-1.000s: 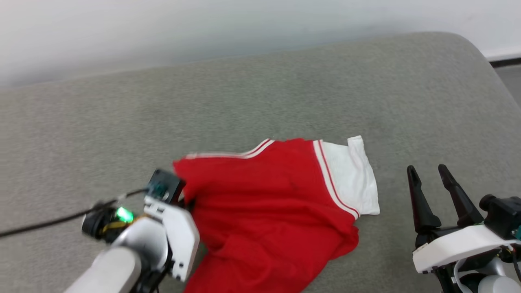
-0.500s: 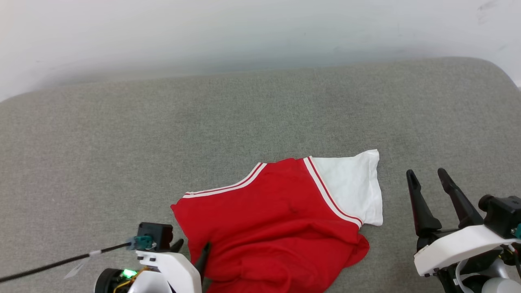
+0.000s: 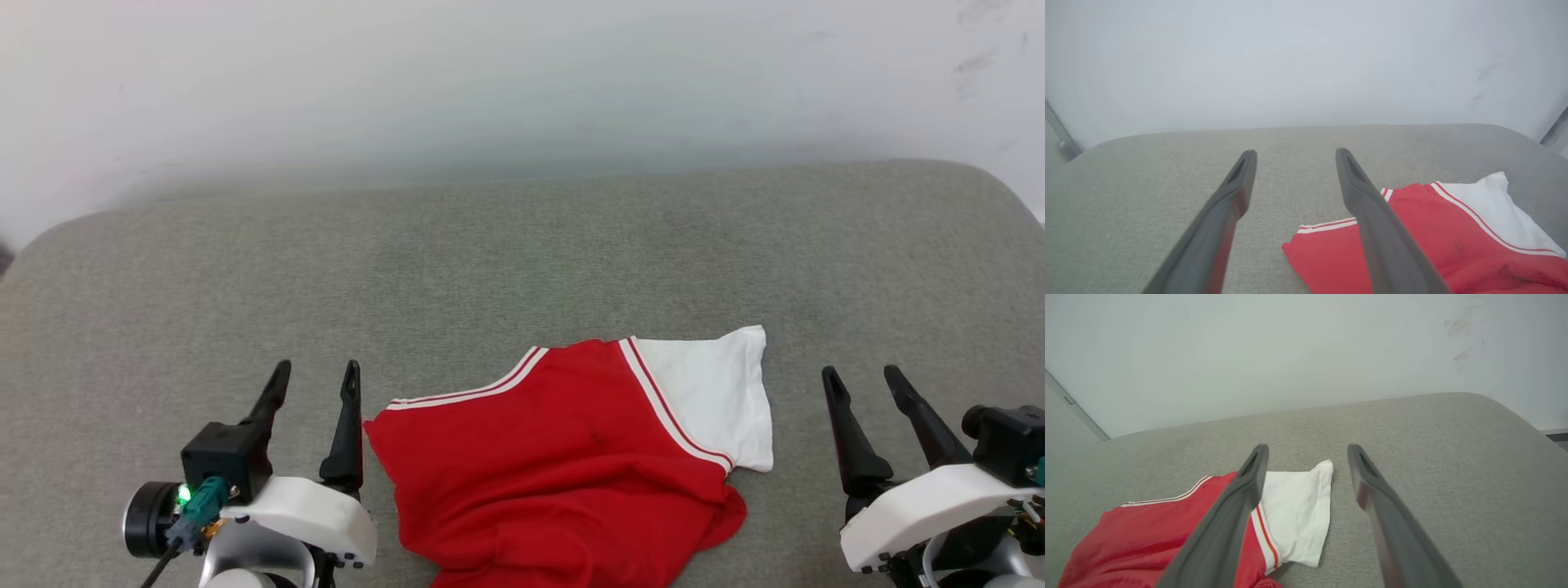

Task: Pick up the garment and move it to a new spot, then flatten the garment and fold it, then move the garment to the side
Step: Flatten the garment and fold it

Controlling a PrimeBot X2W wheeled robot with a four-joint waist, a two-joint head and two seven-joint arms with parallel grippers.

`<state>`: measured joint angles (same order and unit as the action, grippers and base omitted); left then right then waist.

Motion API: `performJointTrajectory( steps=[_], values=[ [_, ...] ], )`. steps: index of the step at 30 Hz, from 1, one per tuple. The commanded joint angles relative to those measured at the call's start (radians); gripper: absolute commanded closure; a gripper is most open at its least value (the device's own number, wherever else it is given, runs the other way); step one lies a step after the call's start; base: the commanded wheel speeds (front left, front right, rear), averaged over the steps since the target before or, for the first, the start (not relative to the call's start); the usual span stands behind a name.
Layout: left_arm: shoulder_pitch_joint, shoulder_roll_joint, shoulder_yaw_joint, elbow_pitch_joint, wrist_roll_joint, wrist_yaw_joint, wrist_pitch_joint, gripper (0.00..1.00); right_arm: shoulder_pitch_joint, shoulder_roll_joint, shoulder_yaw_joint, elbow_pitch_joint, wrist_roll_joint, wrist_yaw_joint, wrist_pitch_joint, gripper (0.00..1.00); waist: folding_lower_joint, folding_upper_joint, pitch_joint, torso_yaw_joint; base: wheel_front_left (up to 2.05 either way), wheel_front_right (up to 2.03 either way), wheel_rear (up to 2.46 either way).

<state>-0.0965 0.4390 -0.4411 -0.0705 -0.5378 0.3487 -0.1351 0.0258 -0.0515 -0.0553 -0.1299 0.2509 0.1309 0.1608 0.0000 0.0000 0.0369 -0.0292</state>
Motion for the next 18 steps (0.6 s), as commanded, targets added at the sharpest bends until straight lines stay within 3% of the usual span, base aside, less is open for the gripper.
performJointTrajectory(
  steps=[1,7,18],
  values=[
    [0.006,0.004,0.006,-0.022,0.016,0.016,-0.019,0.00,0.013,0.001,-0.005,-0.004,-0.005,0.000,0.010,0.00,0.0000,0.0000,-0.004,0.015,0.00,0.00,0.00],
    [0.024,0.017,0.009,-0.085,0.050,0.049,-0.036,0.00,0.002,-0.003,-0.051,0.030,0.036,0.000,0.089,0.00,0.0000,0.0000,0.002,0.064,0.00,0.00,0.00],
    [-0.012,0.007,-0.011,-0.136,0.067,0.053,-0.038,0.00,-0.176,-0.141,-0.094,0.244,0.111,0.000,0.403,0.00,0.0000,0.0000,0.094,0.181,0.00,0.00,0.00]
  ],
)
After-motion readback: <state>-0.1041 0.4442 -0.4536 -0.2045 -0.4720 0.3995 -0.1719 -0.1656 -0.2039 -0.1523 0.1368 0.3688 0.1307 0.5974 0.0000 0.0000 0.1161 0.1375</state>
